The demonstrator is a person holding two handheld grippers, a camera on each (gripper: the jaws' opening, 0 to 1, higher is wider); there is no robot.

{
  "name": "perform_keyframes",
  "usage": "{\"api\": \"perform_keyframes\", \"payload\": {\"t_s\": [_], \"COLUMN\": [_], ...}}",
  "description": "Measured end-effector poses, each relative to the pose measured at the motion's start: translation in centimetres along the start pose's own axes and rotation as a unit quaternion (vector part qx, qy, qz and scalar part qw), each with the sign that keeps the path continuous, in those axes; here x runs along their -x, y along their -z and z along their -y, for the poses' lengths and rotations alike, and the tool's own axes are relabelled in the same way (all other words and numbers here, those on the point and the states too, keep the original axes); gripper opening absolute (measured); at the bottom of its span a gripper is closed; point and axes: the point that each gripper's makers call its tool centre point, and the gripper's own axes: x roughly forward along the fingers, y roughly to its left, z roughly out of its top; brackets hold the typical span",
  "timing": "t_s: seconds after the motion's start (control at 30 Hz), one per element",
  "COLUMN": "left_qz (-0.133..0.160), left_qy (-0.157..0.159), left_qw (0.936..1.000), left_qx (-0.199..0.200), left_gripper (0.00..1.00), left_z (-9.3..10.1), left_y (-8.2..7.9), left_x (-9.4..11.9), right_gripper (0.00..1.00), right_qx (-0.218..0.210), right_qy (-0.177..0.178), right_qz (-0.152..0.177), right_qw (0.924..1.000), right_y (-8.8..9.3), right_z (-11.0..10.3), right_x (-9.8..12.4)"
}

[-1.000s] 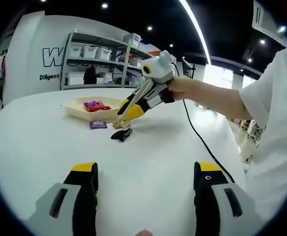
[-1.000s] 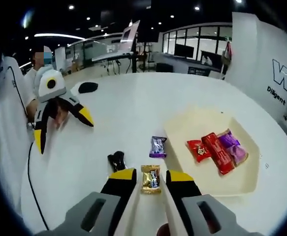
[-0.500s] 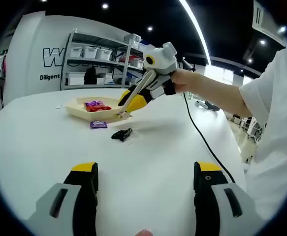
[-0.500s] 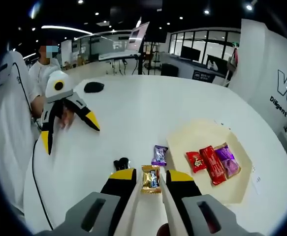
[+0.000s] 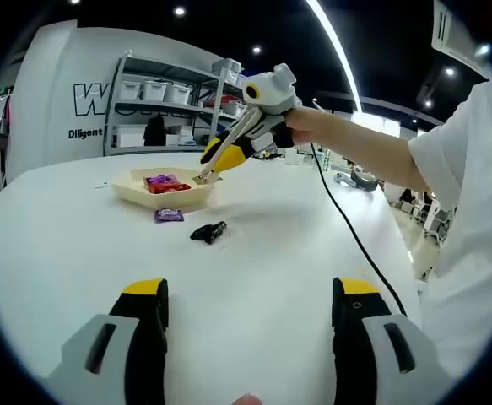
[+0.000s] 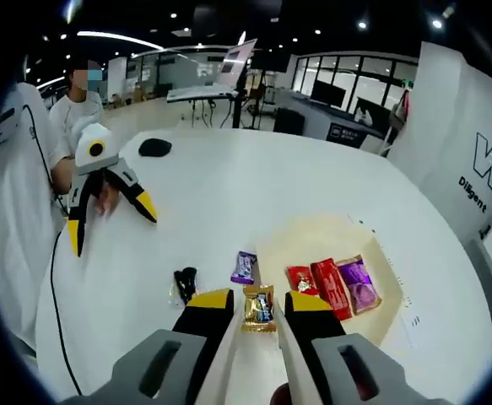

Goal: Place the target food into the container with the food tongs after gripping and lifting it, then release it inside without dropping or visibly crushing the food.

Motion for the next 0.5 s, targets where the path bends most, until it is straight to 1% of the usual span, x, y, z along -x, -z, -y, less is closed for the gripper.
{"api": "perform_keyframes", "payload": {"t_s": [0.17,0.27,0.33,0.5], "left_qz": [-0.002,-0.003,-0.003,-0.005], "left_qy": [-0.002,-0.002,-0.003,-0.004], "left_qw": [1.0,1.0,1.0,1.0], "left_qx": [0.0,0.0,0.0,0.001], "left_gripper": [0.78,0.78,0.78,0.78], "left_z": [-0.1,-0.1,-0.2,-0.3], "left_y": [0.0,0.0,0.0,0.0], "left_x": [0.0,0.0,0.0,0.0], "right_gripper": [0.17,0.17,0.17,0.17], "right_qx": [-0.005,0.0,-0.004,-0.004], "right_qy": [0.005,0.005,0.004,0.0], "right_qz": [-0.006,-0.011,-0.014,-0.01], "right_qw": [1.0,0.9999,0.9999,0.9999], "right_y": [1.0,1.6,2.0,2.3], "right_z": [1.7,2.4,2.8,4.0], "right_x": [-0.6,-1.2,-1.6,-2.3]}}
